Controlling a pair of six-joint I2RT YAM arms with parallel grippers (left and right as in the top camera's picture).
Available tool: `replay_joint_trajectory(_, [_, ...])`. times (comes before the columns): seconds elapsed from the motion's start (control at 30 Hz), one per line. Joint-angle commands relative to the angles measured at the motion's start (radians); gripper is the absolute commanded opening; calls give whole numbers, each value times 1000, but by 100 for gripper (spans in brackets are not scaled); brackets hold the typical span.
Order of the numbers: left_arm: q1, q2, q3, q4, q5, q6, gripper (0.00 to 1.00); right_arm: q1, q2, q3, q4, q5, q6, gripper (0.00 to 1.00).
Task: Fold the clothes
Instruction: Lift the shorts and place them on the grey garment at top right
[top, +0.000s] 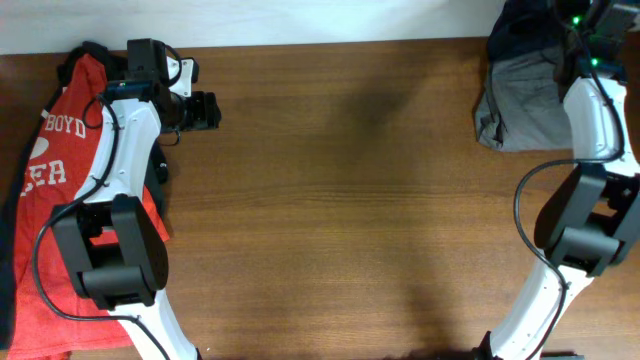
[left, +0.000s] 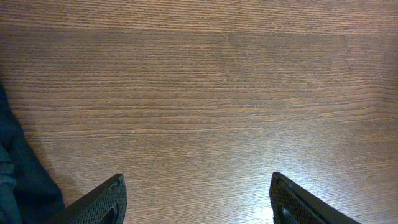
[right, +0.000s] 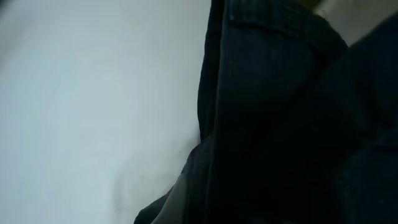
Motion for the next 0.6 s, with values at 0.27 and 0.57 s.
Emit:
replay_joint_trajectory(0.27, [-3,9,16,3,-13,-3,73,-77,24,27,-309,15,8,4])
replay_joint_trajectory(0.57, [-3,9,16,10,-13,-3,73,-155,19,27,-724,16,-3,18])
